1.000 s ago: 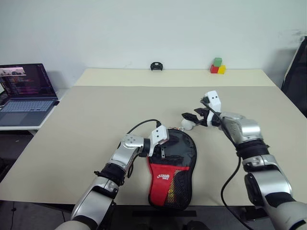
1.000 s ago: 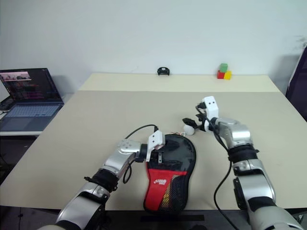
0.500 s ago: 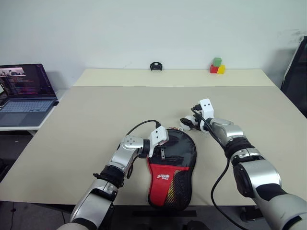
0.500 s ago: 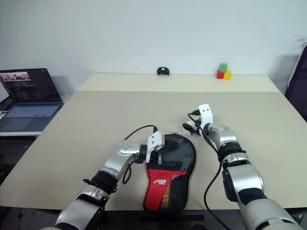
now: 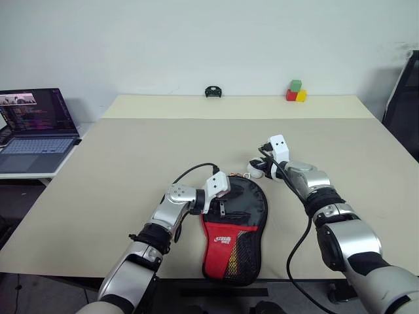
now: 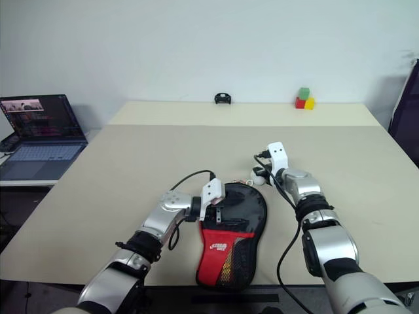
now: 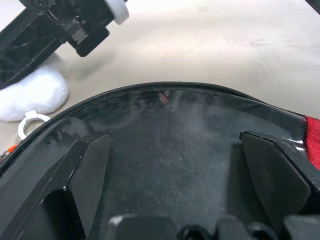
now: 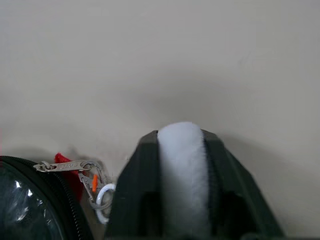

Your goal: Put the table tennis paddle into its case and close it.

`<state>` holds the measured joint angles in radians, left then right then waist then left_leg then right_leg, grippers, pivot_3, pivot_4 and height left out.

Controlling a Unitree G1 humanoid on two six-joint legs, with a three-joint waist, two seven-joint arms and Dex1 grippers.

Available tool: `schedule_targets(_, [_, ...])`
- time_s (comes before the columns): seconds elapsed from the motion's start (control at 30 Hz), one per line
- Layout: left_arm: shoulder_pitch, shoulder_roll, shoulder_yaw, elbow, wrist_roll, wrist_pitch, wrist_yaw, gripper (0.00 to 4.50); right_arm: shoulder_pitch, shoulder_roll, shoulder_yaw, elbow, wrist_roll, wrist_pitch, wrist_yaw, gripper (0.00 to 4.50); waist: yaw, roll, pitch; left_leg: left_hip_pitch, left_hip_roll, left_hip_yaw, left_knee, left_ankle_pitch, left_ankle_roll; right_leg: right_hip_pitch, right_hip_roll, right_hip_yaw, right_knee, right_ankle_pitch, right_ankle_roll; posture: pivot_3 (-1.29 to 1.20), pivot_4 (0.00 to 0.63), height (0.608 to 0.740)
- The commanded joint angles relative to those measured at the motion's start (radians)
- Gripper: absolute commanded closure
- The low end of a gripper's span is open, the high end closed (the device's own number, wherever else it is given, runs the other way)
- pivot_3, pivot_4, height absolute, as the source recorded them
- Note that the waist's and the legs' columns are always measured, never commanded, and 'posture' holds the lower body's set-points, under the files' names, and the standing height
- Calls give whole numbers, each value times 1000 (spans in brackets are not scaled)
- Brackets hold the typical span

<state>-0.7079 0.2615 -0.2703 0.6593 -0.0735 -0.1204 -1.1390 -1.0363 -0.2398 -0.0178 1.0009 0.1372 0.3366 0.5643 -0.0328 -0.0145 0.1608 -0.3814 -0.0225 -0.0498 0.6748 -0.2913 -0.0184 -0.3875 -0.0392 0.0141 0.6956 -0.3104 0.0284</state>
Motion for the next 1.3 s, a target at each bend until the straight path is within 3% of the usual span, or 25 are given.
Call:
schedule_targets(0.03, [23, -3, -14, 70, 34, -2, 9, 0, -12, -16, -21, -72, 5, 9, -6, 4284, 0, 0, 0, 0, 0, 0, 1, 0, 1, 0, 0, 0, 1, 0, 0, 0, 150, 740])
schedule_targets(0.53, [45, -8, 4, 183, 38, -18, 1, 0, 6, -96, -27, -267, 26, 155, 39, 4295, 0, 4, -4, 4, 0, -1, 2, -1, 1, 4, 0, 0, 3, 0, 0, 0, 150, 740])
schedule_targets(0.8, [44, -16, 9, 193, 37, -9, -6, 0, 101, -158, -31, -515, 57, 336, 64, 4295, 1, 5, -5, 3, 0, -1, 2, -1, 1, 4, 0, -1, 2, 0, 0, 0, 150, 740])
schedule_targets(1.3, [27, 1, -33, 245, 95, -43, -35, 0, 439, -334, -101, -1110, 232, 788, 70, 4296, 3, 6, -6, 6, 0, -3, 1, -1, 2, 9, 1, -2, -1, 0, 0, 0, 150, 740])
